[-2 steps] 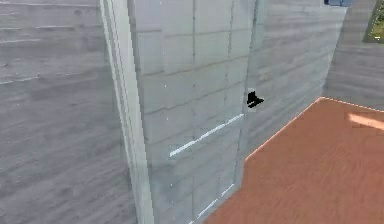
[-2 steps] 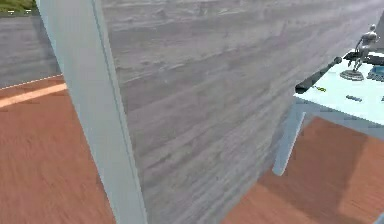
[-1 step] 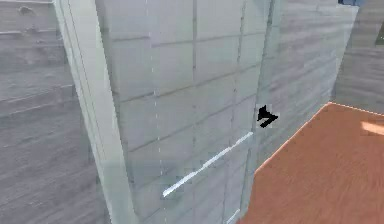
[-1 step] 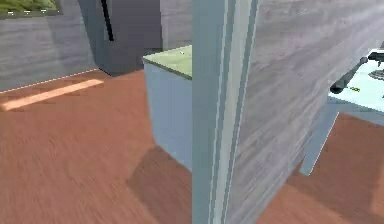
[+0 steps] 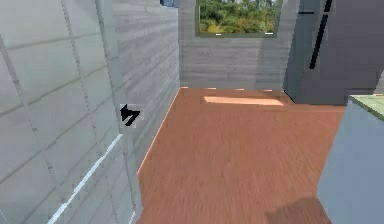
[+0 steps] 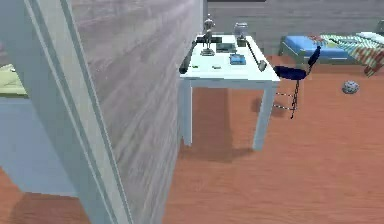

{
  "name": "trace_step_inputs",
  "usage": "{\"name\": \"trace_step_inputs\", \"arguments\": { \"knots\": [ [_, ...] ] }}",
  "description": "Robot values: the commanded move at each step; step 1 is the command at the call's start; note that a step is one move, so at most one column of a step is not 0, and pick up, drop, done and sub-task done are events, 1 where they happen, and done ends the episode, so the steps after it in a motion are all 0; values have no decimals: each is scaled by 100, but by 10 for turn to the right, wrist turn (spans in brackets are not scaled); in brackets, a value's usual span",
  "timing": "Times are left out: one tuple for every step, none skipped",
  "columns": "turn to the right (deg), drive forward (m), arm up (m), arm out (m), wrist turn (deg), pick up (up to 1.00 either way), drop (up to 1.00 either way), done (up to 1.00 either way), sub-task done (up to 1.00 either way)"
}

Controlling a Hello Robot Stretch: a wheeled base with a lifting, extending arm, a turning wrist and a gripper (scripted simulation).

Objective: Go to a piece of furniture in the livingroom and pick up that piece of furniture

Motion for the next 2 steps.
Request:
{"name": "trace_step_inputs", "arguments": {
  "knots": [
    [0,40,0,0,0,0,0,0,0],
    [300,0,0,0,0,0,0,0,0]
  ]
}}
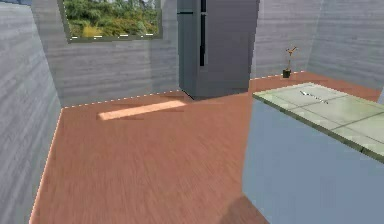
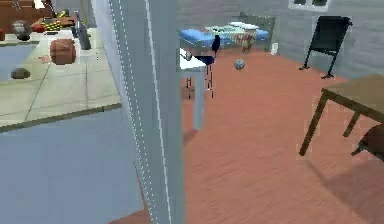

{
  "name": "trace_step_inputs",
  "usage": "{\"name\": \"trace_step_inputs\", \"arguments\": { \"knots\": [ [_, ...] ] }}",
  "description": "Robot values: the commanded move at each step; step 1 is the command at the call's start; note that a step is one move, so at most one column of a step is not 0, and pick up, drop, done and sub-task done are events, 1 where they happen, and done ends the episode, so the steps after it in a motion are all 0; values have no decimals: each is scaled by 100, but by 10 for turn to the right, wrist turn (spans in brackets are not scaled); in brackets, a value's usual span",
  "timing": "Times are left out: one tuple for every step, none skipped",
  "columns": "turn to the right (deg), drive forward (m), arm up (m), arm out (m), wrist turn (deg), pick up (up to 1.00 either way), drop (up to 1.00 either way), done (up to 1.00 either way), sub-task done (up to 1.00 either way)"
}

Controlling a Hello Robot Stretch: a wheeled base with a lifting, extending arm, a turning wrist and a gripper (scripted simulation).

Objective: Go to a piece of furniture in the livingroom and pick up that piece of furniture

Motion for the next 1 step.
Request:
{"name": "trace_step_inputs", "arguments": {
  "knots": [
    [0,100,0,0,0,0,0,0,0]
  ]
}}
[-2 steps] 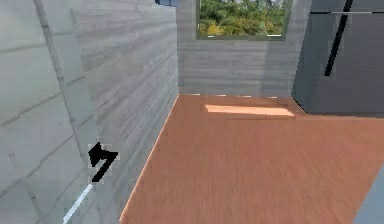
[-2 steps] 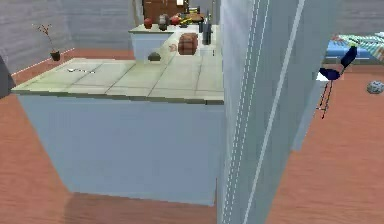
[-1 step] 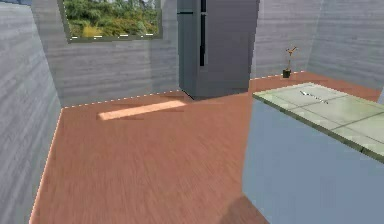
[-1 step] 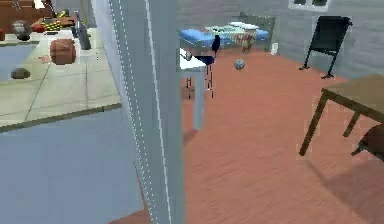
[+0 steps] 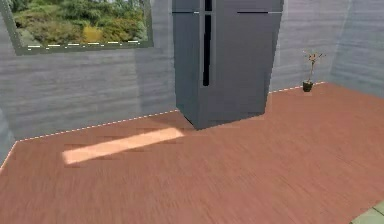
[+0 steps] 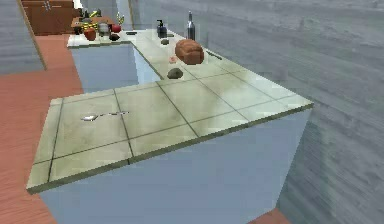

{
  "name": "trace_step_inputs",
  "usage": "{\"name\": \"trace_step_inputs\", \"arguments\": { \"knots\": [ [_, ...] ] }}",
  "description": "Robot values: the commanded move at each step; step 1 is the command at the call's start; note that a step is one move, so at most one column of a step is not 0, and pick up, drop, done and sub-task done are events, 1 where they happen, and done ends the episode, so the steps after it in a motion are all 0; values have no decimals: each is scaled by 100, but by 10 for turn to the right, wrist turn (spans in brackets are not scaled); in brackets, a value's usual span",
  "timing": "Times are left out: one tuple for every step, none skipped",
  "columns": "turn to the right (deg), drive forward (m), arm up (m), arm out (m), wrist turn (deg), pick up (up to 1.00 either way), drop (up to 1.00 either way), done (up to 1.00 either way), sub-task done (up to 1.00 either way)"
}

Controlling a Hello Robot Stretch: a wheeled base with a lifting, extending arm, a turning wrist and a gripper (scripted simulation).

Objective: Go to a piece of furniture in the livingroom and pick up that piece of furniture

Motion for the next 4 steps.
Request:
{"name": "trace_step_inputs", "arguments": {
  "knots": [
    [30,0,0,0,0,0,0,0,0],
    [0,35,0,0,0,0,0,0,0],
    [-450,0,0,0,0,0,0,0,0],
    [-210,0,0,0,0,0,0,0,0]
  ]
}}
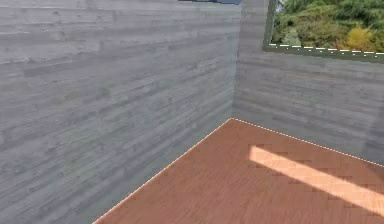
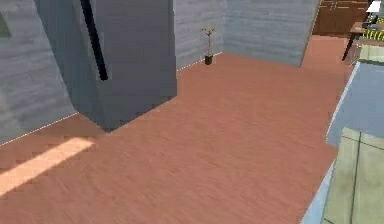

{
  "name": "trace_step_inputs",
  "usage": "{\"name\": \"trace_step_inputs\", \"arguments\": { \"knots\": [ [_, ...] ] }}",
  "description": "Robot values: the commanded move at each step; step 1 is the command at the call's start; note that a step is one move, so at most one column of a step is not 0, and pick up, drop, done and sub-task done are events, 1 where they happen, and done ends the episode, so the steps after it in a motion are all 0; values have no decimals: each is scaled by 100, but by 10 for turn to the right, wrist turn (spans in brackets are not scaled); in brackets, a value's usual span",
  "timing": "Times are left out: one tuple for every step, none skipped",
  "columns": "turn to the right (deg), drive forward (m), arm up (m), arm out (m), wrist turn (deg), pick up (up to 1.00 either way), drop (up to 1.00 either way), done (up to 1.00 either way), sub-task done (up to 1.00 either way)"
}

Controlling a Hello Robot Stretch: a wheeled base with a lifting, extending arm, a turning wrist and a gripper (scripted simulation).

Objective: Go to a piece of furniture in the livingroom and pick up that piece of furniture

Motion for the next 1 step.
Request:
{"name": "trace_step_inputs", "arguments": {
  "knots": [
    [0,15,0,0,0,0,0,0,0]
  ]
}}
